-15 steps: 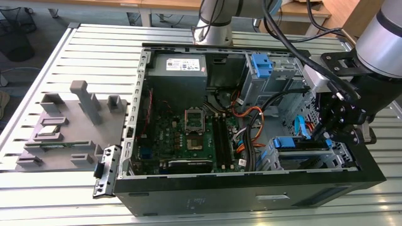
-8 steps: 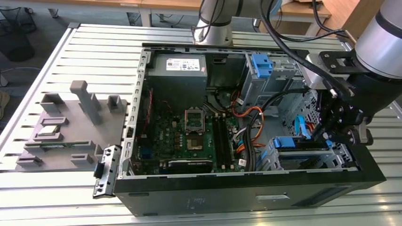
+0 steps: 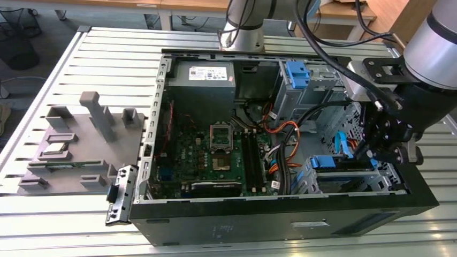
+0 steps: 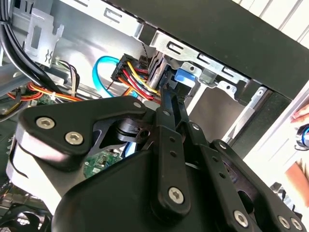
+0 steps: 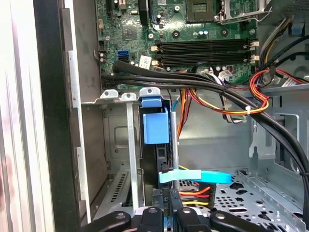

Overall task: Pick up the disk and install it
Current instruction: 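Insert the second disk wire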

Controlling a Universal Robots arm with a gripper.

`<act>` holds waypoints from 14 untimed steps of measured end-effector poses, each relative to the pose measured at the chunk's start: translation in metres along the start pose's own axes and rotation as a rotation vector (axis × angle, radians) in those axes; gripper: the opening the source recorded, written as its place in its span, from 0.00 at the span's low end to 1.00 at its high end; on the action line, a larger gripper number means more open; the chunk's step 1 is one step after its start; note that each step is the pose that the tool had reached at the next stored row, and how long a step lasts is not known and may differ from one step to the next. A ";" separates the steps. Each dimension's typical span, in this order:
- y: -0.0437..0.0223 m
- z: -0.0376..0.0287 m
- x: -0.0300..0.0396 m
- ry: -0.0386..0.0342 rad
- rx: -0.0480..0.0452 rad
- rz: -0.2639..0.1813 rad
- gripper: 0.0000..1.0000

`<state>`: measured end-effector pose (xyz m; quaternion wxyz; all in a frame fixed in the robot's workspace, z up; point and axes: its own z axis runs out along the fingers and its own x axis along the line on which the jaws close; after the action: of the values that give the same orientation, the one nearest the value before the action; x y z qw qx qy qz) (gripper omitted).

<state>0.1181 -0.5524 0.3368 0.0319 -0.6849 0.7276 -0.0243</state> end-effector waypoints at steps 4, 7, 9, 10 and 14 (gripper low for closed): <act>0.0003 0.0000 0.0000 -0.0124 -0.0007 0.001 0.18; 0.0004 0.0001 0.0000 -0.0126 -0.0008 0.001 0.18; 0.0004 0.0001 0.0000 -0.0122 -0.0008 0.001 0.18; 0.0004 0.0001 0.0001 -0.0121 -0.0008 0.001 0.18; 0.0004 0.0003 0.0000 -0.0100 -0.0006 0.001 0.18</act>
<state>0.1178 -0.5524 0.3364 0.0353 -0.6847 0.7277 -0.0207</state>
